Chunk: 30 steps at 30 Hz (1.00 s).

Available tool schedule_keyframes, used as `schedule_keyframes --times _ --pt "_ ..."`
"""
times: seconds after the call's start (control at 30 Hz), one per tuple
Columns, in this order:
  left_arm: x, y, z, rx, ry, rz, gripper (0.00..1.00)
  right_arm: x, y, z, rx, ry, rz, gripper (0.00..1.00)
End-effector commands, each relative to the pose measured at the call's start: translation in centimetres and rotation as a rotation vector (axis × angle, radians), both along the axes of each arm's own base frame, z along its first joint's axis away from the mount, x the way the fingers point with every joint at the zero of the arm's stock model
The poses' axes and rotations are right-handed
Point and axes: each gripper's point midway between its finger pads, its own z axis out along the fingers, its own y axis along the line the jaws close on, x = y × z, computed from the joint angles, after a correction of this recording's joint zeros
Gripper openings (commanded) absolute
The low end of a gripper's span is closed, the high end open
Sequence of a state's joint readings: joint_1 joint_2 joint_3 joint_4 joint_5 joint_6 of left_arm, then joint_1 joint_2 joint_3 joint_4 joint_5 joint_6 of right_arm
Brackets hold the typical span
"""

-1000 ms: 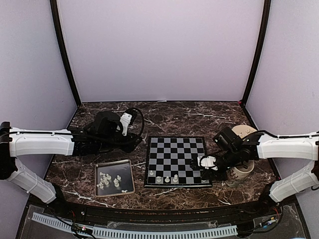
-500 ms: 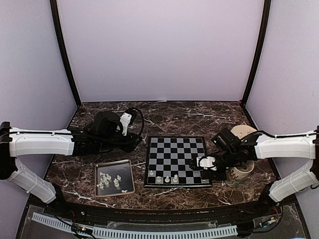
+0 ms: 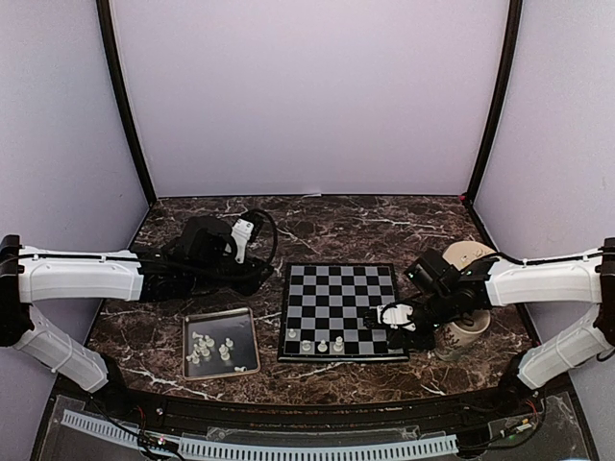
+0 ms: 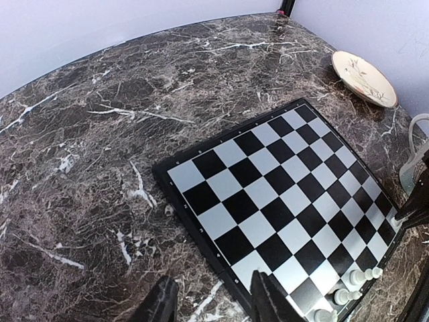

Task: Set up the chess pieces on the board
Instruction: Place the rook at h1.

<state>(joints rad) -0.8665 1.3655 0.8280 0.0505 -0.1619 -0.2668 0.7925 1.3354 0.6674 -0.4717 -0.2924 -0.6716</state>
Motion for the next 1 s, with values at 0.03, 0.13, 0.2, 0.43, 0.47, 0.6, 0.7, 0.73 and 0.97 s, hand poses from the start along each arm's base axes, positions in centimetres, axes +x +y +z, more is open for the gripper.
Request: schedule_keyframes --times 0.03,0.13,0.2,0.43,0.47,0.6,0.7,0.73,0.97 --pt "-0.1 0.4 -0.2 -0.009 0.005 0.010 0.40 -0.5 -0.5 -0.7 -0.035 0.019 -0.001 0.22" --pt "-0.1 0.3 -0.3 -0.013 0.007 0.006 0.40 -0.4 -0.5 -0.6 -0.035 0.016 -0.007 0.25" --pt "-0.1 0.2 -0.4 -0.015 0.010 0.004 0.40 -0.4 -0.5 -0.7 -0.037 0.020 -0.008 0.24" --pt "-0.1 -0.1 -0.9 -0.020 0.023 -0.002 0.40 -0.5 -0.8 -0.4 -0.052 0.024 -0.014 0.16" --pt "-0.1 -0.1 -1.0 -0.020 0.024 -0.002 0.40 -0.5 -0.9 -0.3 -0.052 0.022 -0.015 0.16" --pt "-0.2 -0.2 -1.3 -0.024 0.030 -0.005 0.40 -0.4 -1.1 -0.5 -0.058 0.015 -0.023 0.15" --pt "-0.2 -0.3 -1.5 -0.027 0.037 -0.008 0.40 -0.1 -1.1 -0.6 -0.061 0.007 -0.036 0.15" --pt "-0.2 -0.4 -1.5 -0.027 0.039 -0.009 0.40 0.0 -1.2 -0.6 -0.063 0.008 -0.039 0.14" --pt "-0.3 -0.4 -1.7 -0.024 0.044 -0.009 0.40 0.4 -1.4 -0.6 -0.069 -0.003 -0.059 0.14"
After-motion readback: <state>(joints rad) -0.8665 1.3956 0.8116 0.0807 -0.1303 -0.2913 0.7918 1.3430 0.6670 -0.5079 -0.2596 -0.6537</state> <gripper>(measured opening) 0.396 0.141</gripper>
